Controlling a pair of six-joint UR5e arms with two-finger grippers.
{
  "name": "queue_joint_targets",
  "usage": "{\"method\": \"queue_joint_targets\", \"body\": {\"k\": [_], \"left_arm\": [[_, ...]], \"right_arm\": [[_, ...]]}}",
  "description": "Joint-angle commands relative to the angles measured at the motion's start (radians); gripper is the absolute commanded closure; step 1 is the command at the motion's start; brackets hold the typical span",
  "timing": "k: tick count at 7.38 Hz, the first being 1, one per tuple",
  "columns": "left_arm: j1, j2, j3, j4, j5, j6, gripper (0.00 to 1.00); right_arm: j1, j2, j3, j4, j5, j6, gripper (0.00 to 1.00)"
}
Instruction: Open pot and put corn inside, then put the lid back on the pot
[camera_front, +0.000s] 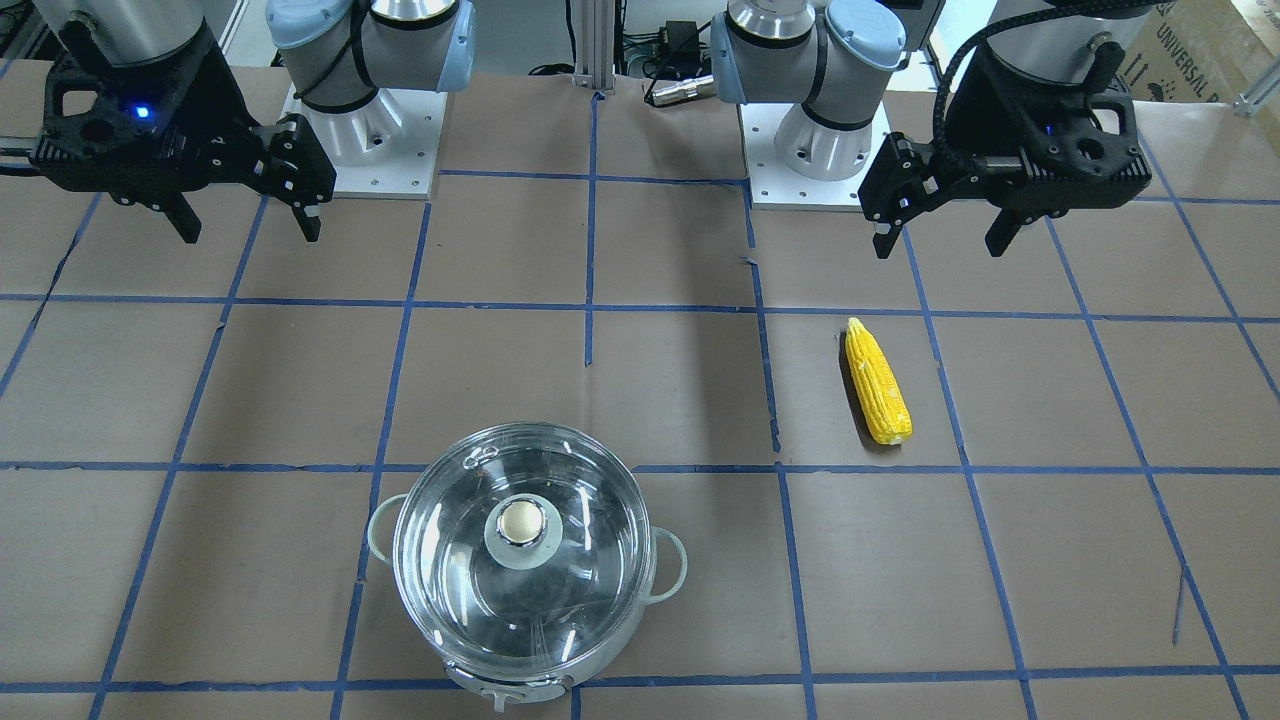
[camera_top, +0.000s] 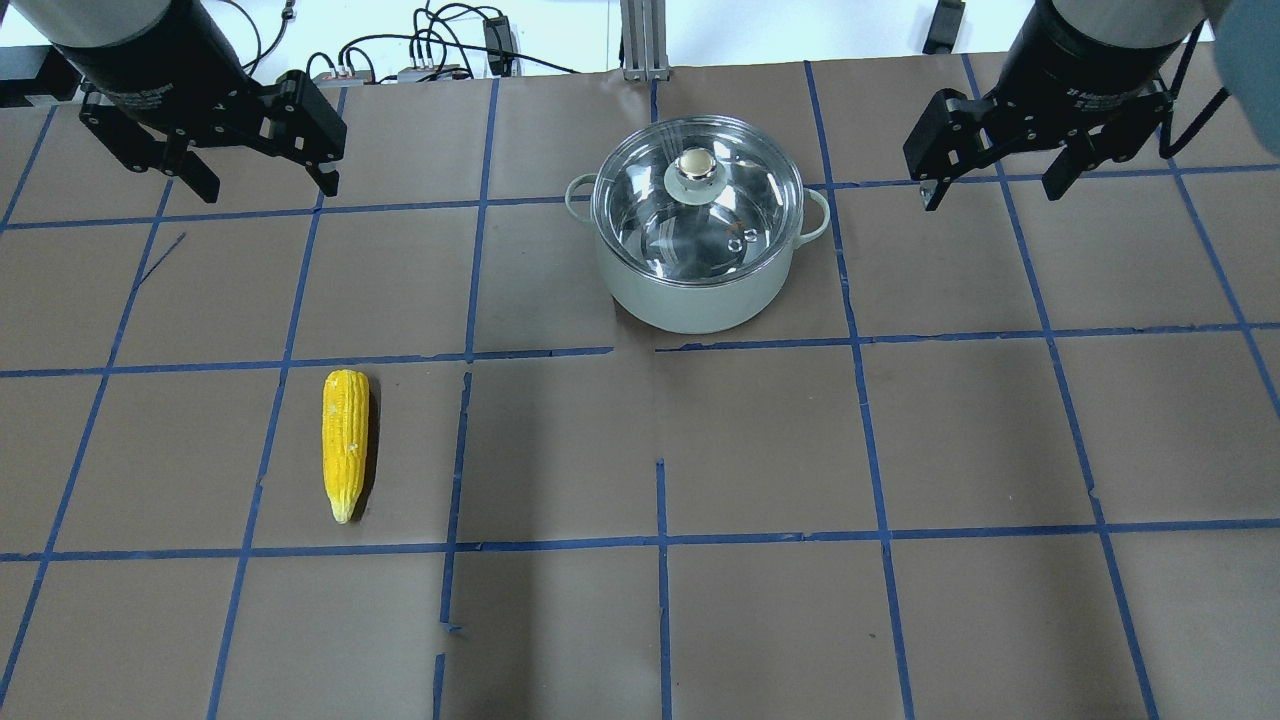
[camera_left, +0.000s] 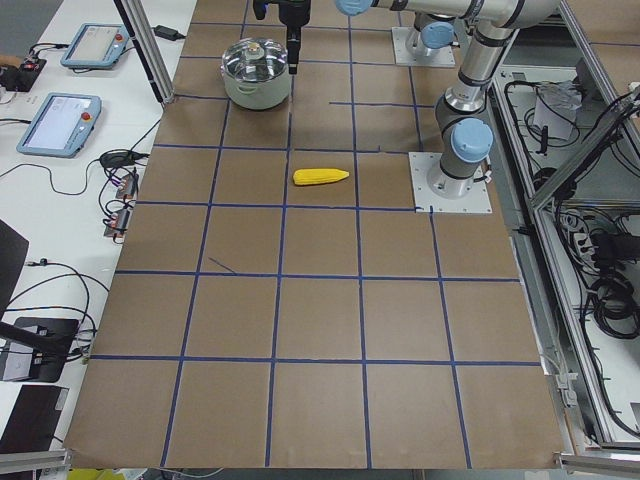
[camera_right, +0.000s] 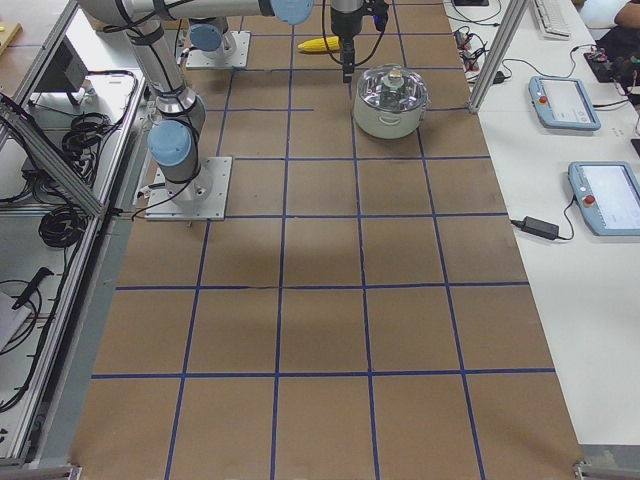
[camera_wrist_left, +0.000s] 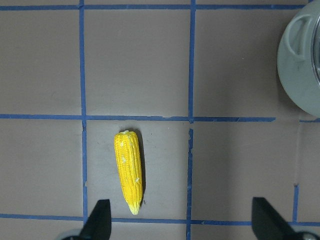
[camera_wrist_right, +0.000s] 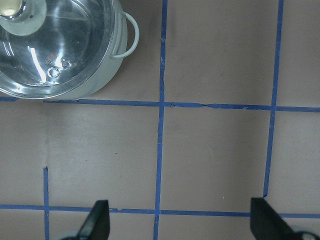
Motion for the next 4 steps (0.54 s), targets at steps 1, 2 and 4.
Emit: {"method": "queue_joint_targets", "body": {"k": [1, 2, 4], "left_arm": [[0.002, 0.011, -0.001, -0.009, -0.004, -0.011, 0.00], [0.008, 0.007, 0.000, -0.009, -0.006, -0.011, 0.00], [0.014, 0.001, 0.002, -0.011, -0.003, -0.013, 0.00]], "right_arm": [[0.043, 0.009, 0.003, -0.006, 0.021, 0.008, 0.00], [0.048, 0.009, 0.003, -0.009, 0.016, 0.008, 0.00], [0.048, 0.007, 0.001, -0.018, 0.022, 0.013, 0.00]]}}
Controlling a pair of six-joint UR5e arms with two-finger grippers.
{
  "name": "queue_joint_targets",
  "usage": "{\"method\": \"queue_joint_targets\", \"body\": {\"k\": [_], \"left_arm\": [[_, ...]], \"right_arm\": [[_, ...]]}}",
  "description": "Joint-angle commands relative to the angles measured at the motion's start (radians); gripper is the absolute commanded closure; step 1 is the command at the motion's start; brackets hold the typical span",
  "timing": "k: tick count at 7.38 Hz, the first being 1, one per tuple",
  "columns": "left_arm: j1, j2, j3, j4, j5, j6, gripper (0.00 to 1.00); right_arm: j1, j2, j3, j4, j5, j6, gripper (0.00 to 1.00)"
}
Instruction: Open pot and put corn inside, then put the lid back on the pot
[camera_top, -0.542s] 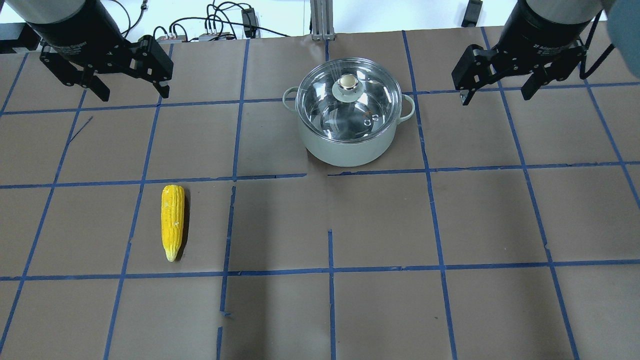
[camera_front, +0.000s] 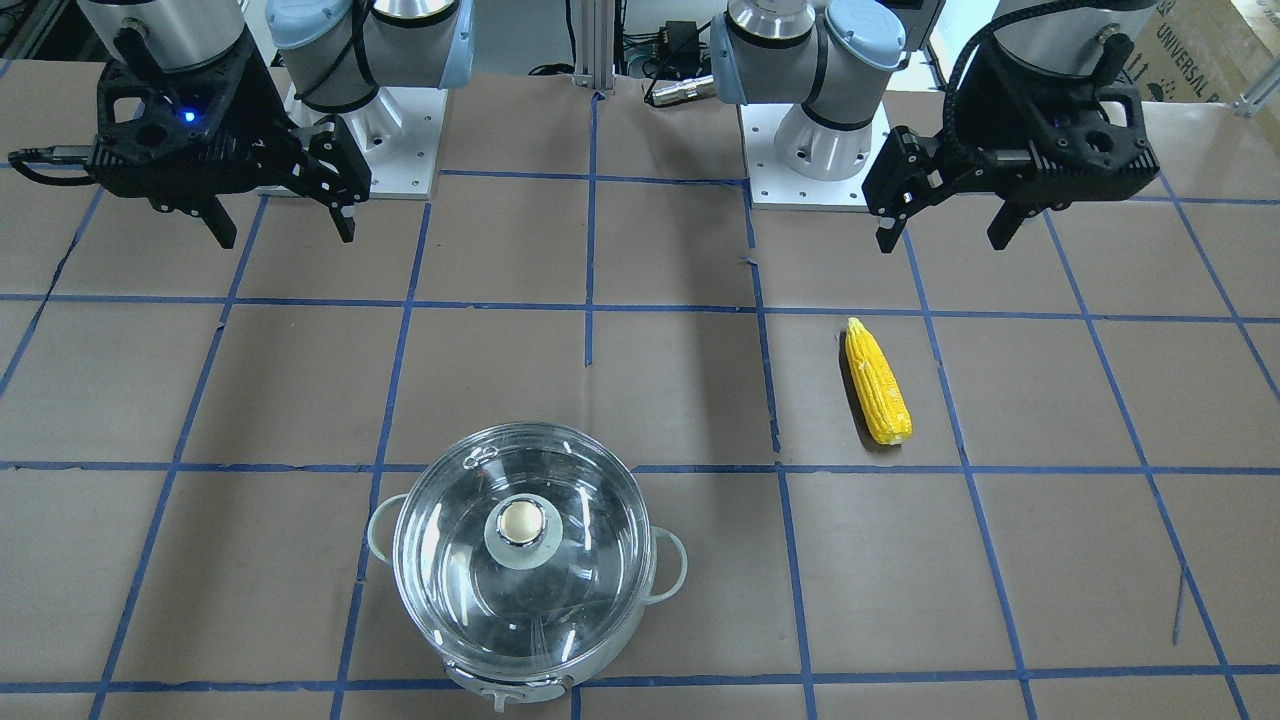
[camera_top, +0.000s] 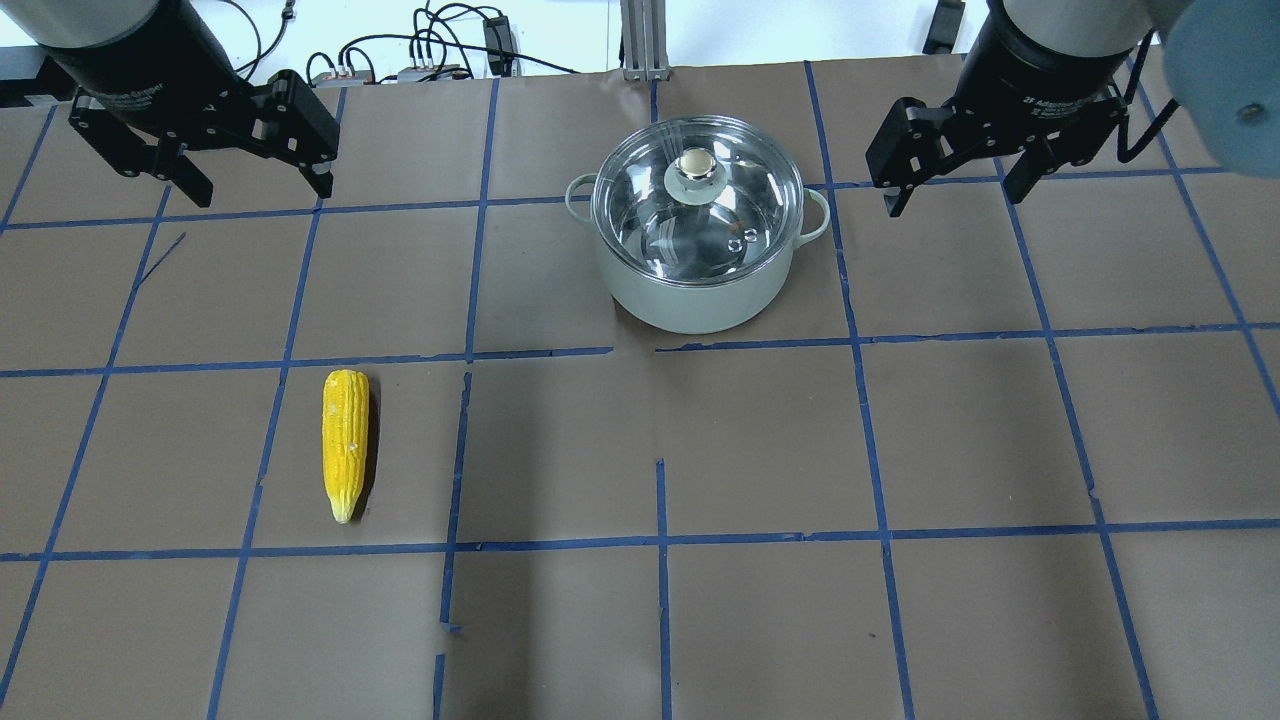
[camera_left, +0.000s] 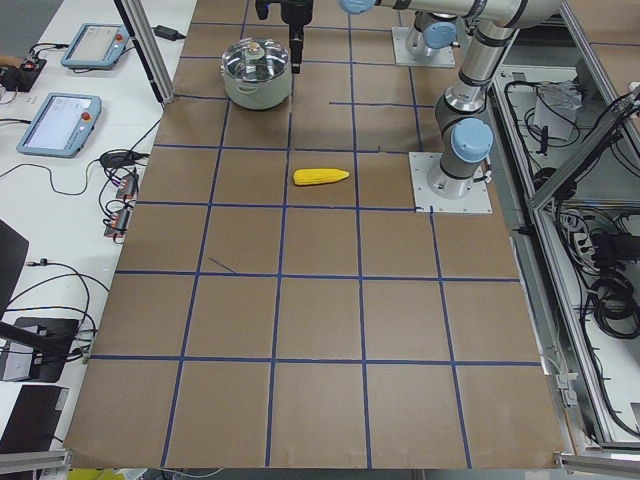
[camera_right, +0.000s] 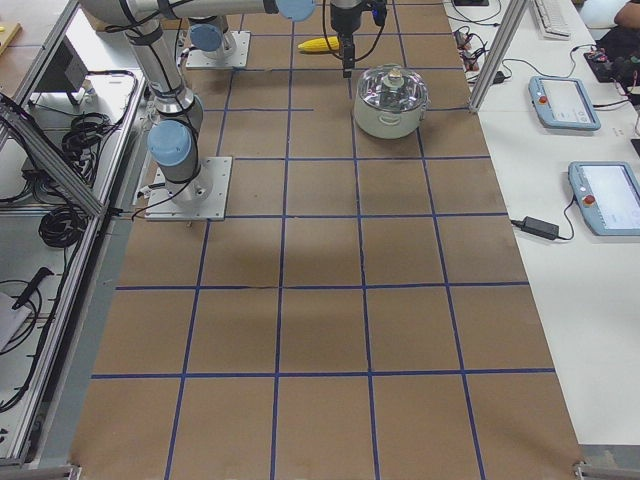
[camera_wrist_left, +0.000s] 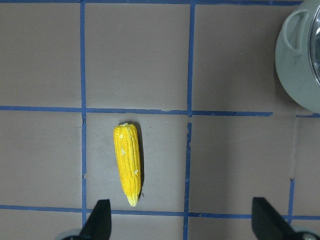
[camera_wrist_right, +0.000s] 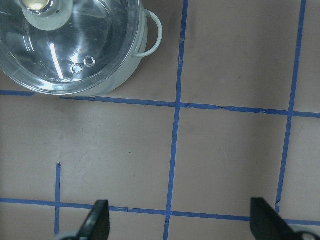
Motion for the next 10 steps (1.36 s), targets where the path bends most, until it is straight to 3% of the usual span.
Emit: {"method": "queue_joint_targets", "body": {"k": [1, 3, 4, 8, 10], "left_arm": [[0.003, -0.001, -0.001, -0.002, 0.002, -0.001, 0.00], [0.001, -0.002, -0.003, -0.001, 0.004, -0.001, 0.00], [0.003, -0.002, -0.004, -0.001, 0.004, -0.001, 0.00], [0.003, 0.004, -0.011, -0.004, 0.011, 0.001, 0.00], [0.003, 0.004, -0.009, -0.002, 0.011, 0.001, 0.00]], "right_arm": [[0.002, 0.001, 0.001, -0.007, 0.009, 0.001, 0.00], [0.014, 0.037, -0.042, -0.034, 0.012, 0.025, 0.00], [0.039, 0.101, -0.123, -0.031, 0.013, 0.045, 0.00], [0.269, 0.497, -0.482, -0.024, -0.008, 0.272, 0.00], [0.280, 0.597, -0.507, -0.031, -0.017, 0.286, 0.02]]}}
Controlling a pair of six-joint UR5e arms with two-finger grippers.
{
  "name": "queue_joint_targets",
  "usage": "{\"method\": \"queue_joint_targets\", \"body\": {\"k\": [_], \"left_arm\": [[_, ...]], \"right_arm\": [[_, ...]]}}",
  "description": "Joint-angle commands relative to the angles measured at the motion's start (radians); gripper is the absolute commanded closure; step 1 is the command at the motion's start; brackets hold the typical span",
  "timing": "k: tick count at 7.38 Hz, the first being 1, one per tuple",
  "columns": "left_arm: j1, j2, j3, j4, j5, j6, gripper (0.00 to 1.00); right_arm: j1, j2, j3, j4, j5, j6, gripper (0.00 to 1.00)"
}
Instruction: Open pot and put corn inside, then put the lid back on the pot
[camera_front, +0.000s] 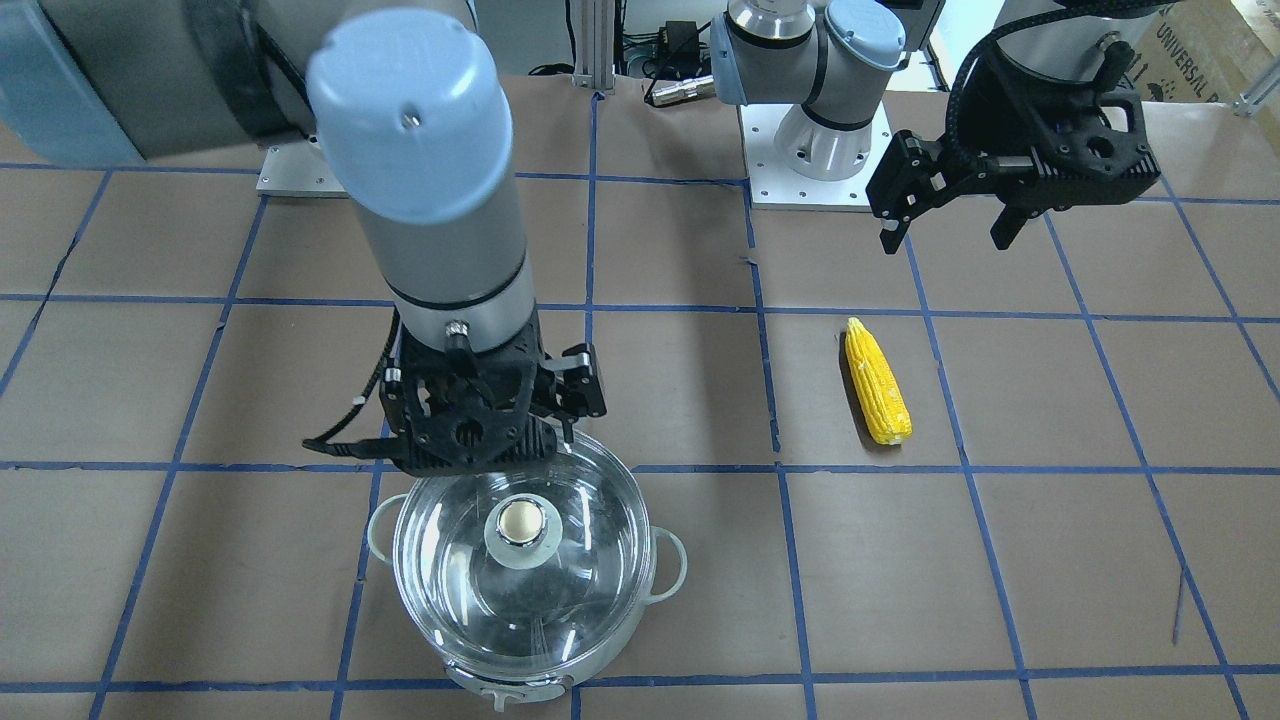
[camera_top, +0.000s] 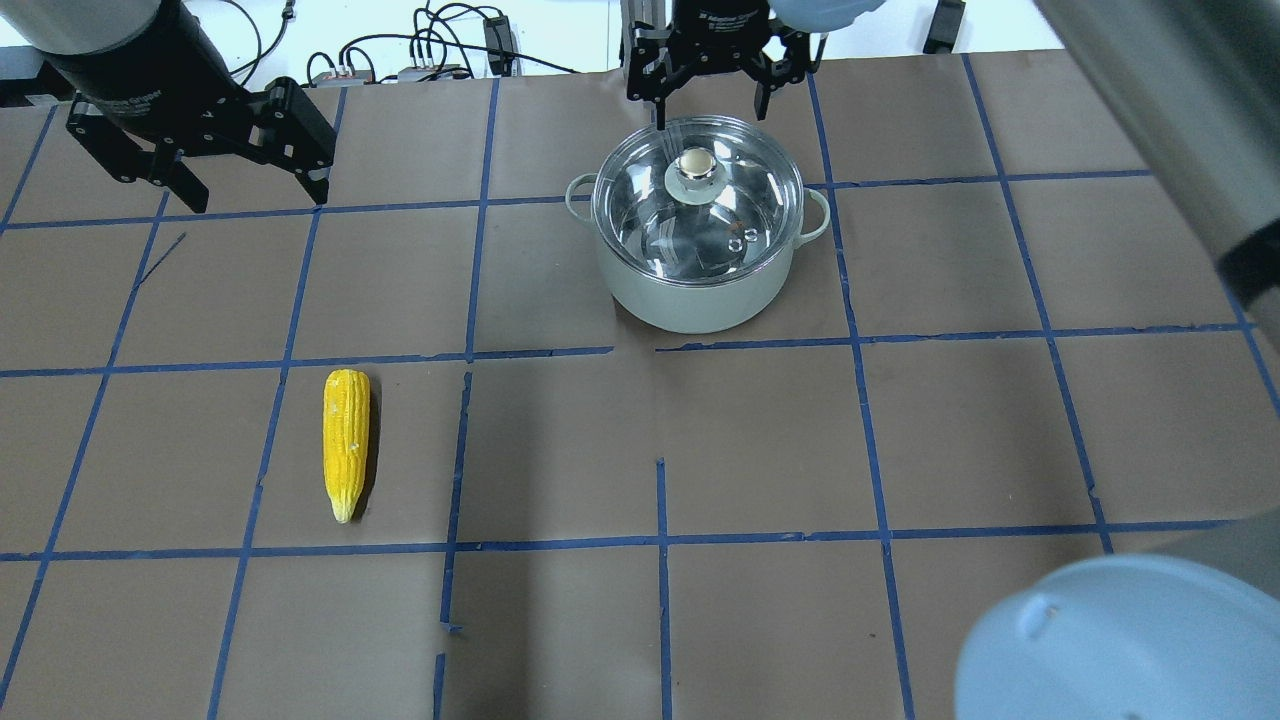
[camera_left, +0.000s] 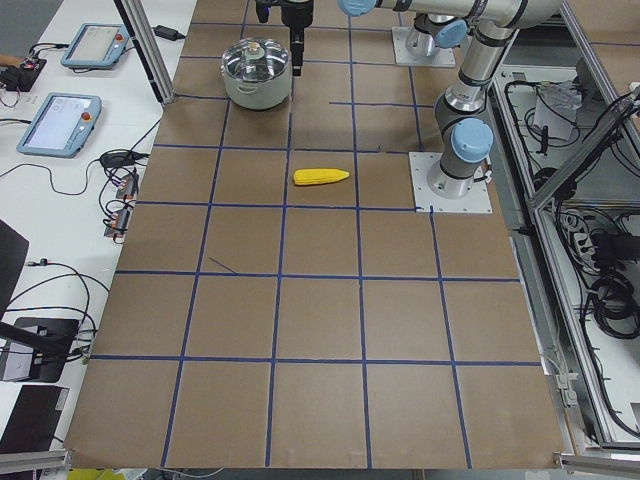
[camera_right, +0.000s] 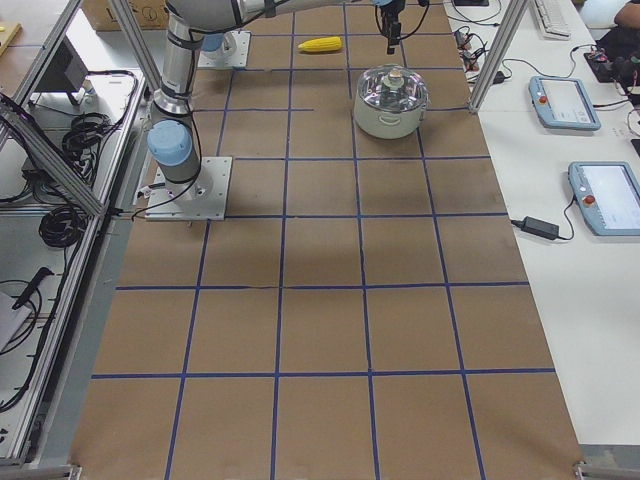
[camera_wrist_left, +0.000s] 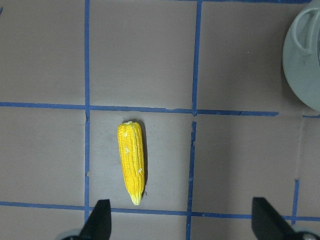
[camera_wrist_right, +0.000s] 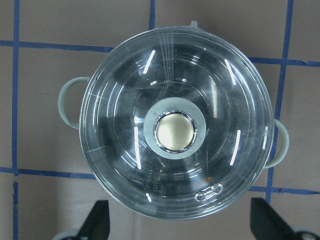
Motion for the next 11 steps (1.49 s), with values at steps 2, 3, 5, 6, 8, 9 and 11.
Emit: {"method": "queue_joint_targets", "body": {"k": [2, 3, 5, 6, 8, 9, 11], "left_arm": [[0.002, -0.001, 0.000, 0.000, -0.003, 0.000, 0.00], [0.002, 0.001, 0.000, 0.000, -0.001, 0.000, 0.00], [0.000, -0.001, 0.000, 0.002, -0.003, 0.000, 0.00], [0.002, -0.002, 0.000, 0.002, -0.006, 0.006, 0.00], [0.002, -0.002, 0.000, 0.002, -0.007, 0.006, 0.00], [0.000, -0.002, 0.000, 0.002, -0.007, 0.006, 0.00], [0.000, -0.002, 0.000, 0.003, -0.007, 0.005, 0.00]], "right_arm": [[0.009, 0.078, -0.010, -0.003, -0.020, -0.001, 0.03], [0.003, 0.101, -0.010, -0.004, -0.020, -0.002, 0.03], [-0.006, 0.133, -0.014, -0.059, -0.019, -0.002, 0.03], [-0.003, 0.141, -0.013, -0.075, -0.019, -0.002, 0.03], [-0.005, 0.144, -0.013, -0.075, -0.020, -0.003, 0.06], [-0.006, 0.150, -0.014, -0.075, -0.022, -0.003, 0.14], [-0.006, 0.151, -0.016, -0.075, -0.020, -0.003, 0.37]]}}
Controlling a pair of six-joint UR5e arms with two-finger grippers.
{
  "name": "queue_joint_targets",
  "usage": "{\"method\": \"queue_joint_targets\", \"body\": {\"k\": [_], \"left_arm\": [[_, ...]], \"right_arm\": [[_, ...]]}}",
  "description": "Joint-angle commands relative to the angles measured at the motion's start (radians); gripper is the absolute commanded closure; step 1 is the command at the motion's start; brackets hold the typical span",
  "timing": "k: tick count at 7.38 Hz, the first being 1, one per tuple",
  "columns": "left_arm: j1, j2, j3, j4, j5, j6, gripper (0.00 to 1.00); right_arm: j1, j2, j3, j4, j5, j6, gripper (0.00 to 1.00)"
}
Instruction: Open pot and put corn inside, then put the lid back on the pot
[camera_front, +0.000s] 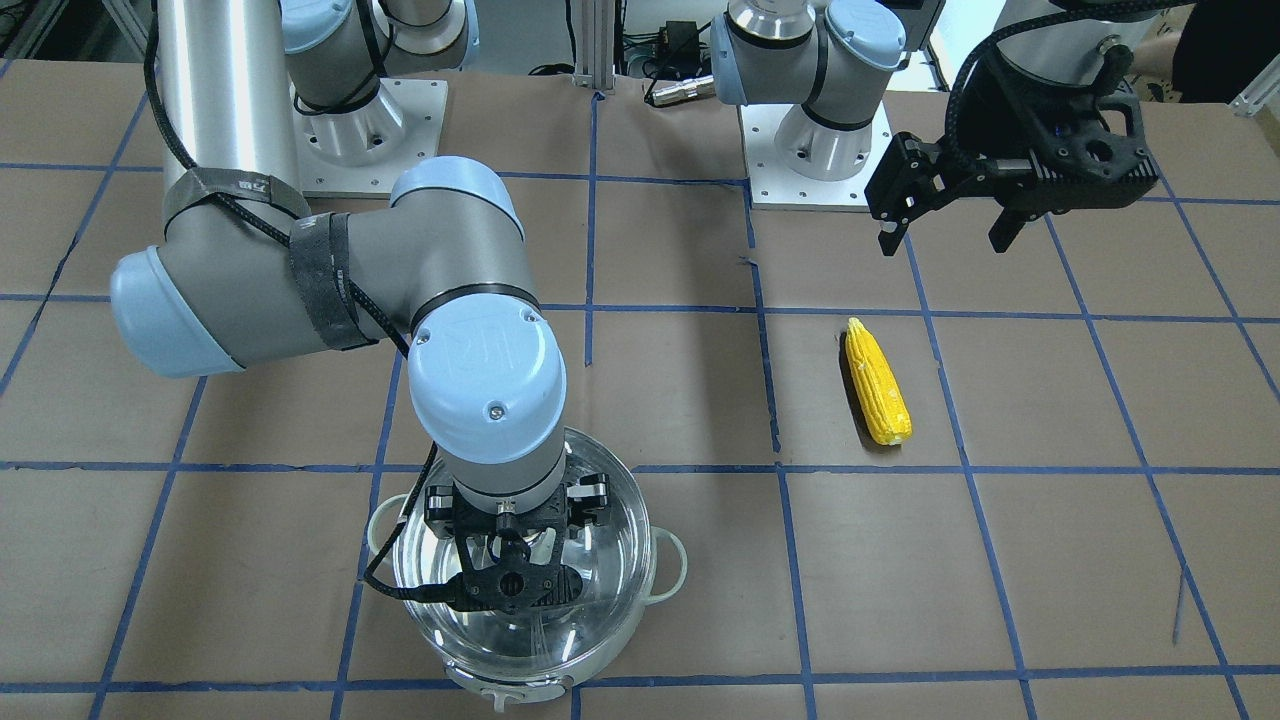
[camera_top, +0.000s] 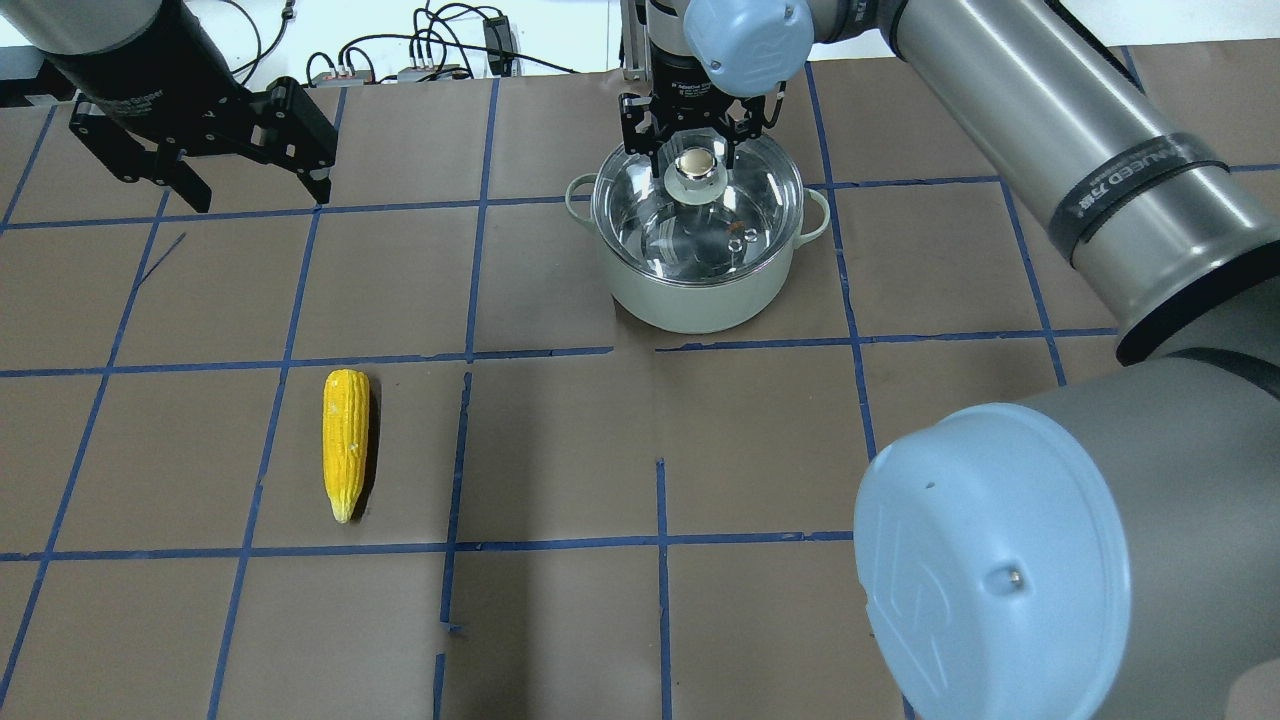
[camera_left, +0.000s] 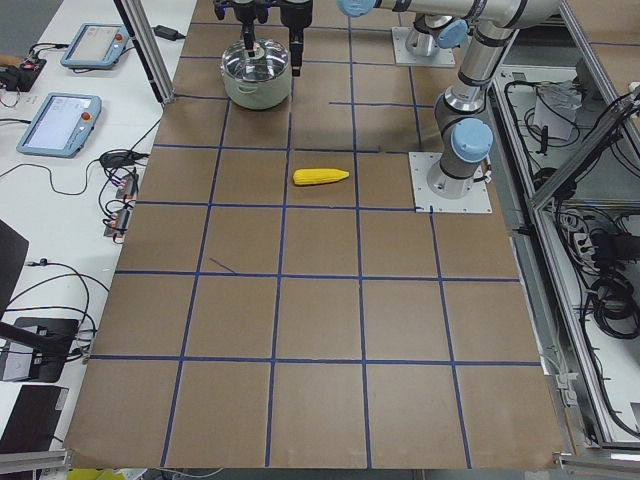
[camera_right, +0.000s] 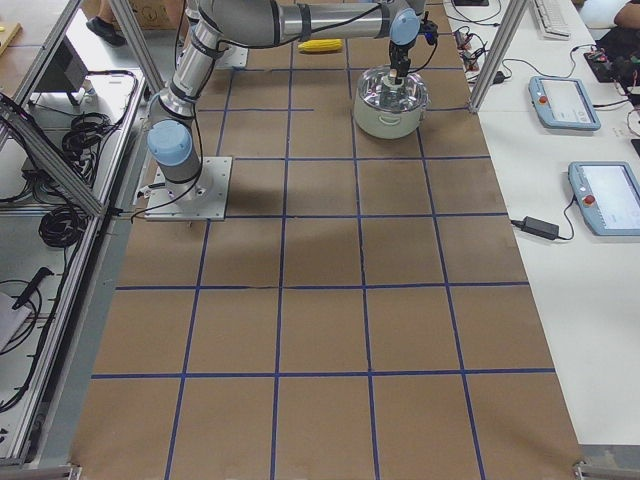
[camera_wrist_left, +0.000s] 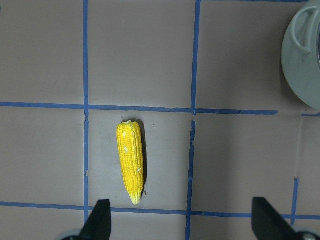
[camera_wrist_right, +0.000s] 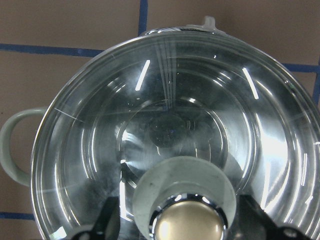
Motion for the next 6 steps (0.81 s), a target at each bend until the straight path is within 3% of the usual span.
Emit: {"method": "queue_joint_targets", "body": {"k": [1, 6], "left_arm": [[0.000, 0.000, 0.000, 0.001, 0.002, -0.001, 0.00], [0.001, 0.002, 0.000, 0.001, 0.008, -0.001, 0.00]], "right_arm": [[-0.005, 0.000, -0.009, 0.010, -0.001, 0.000, 0.45], [-0.013, -0.023, -0.025, 0.078, -0.001, -0.003, 0.58]]}}
